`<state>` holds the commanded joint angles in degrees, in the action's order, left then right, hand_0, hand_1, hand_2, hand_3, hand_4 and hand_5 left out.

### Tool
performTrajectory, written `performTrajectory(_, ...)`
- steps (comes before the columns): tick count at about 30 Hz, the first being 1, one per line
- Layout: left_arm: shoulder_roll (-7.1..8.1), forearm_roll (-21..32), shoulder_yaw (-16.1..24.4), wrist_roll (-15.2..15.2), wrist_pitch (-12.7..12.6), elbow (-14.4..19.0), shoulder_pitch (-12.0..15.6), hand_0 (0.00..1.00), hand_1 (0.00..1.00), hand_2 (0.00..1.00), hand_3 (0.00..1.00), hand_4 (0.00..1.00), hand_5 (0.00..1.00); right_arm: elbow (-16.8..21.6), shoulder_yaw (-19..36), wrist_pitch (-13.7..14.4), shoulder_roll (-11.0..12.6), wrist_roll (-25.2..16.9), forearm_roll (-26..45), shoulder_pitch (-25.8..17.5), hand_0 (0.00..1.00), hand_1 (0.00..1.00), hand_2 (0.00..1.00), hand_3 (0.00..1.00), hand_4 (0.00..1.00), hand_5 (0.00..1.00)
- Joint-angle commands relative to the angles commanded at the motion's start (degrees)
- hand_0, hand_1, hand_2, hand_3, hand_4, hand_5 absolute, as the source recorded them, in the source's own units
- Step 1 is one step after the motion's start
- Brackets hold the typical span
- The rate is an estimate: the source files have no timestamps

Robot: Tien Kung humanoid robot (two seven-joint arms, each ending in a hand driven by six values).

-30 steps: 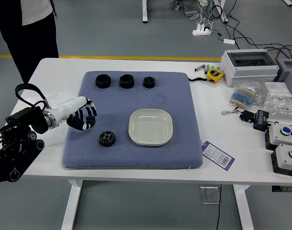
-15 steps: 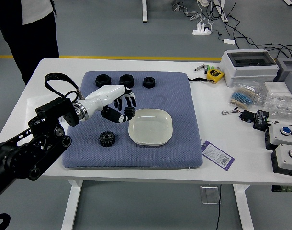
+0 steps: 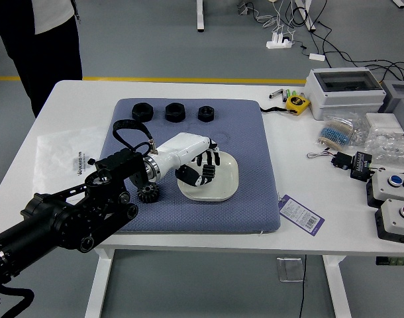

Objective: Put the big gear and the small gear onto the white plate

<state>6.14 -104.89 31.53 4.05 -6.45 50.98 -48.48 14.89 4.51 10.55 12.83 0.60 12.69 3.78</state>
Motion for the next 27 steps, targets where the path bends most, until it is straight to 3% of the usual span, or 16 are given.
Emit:
performTrajectory(4,-0.67,-0.12,-0.07,-1.39,-1.06,-0.85,-0.33,0.439,0.488,0.528,0.580,0.897,0.158,0.01,0.32,0.00,0.05,0.16,-0.52,0.02,0.699,0.677,0.755,0.622,0.834,0.745)
performTrajectory(5,-0.73,-0.20,-0.05,-1.64,-1.10,-0.88,-0.33,0.541,0.602,0.620,0.618,0.998,0.276,0.01,0.39,0.01,0.05,0.20,-0.67,0.00,0.699,0.678,0.755,0.622,0.834,0.745)
performTrajectory(10,-0.63,-0.23,0.26,-2.78,-0.56,-0.70,-0.18,0.541,0.602,0.620,0.618,0.998,0.276,0.03,0.47,0.01,0.09,0.26,-0.84,0.04,0.699,0.678,0.755,0.622,0.834,0.745)
performTrajectory(11,-0.55,-0.24,0.38,-2.88,-0.64,-0.67,-0.08,0.646,0.668,0.726,0.719,0.998,0.359,0.02,0.43,0.00,0.10,0.22,-0.76,0.06,0.700,0.678,0.755,0.623,0.834,0.744)
performTrajectory(19,-0.04,-0.42,2.78,-3.03,-1.03,-0.05,0.83,0.681,0.705,0.763,0.751,0.998,0.379,-0.02,0.32,-0.02,0.11,0.12,-0.39,0.02,0.700,0.678,0.755,0.622,0.834,0.745)
performTrajectory(27,1.13,-1.06,9.79,-2.43,-1.26,1.75,2.60,0.705,0.720,0.807,0.768,0.998,0.384,-0.12,0.32,-0.13,0.08,-0.02,-0.33,-0.04,0.699,0.677,0.754,0.623,0.834,0.745)
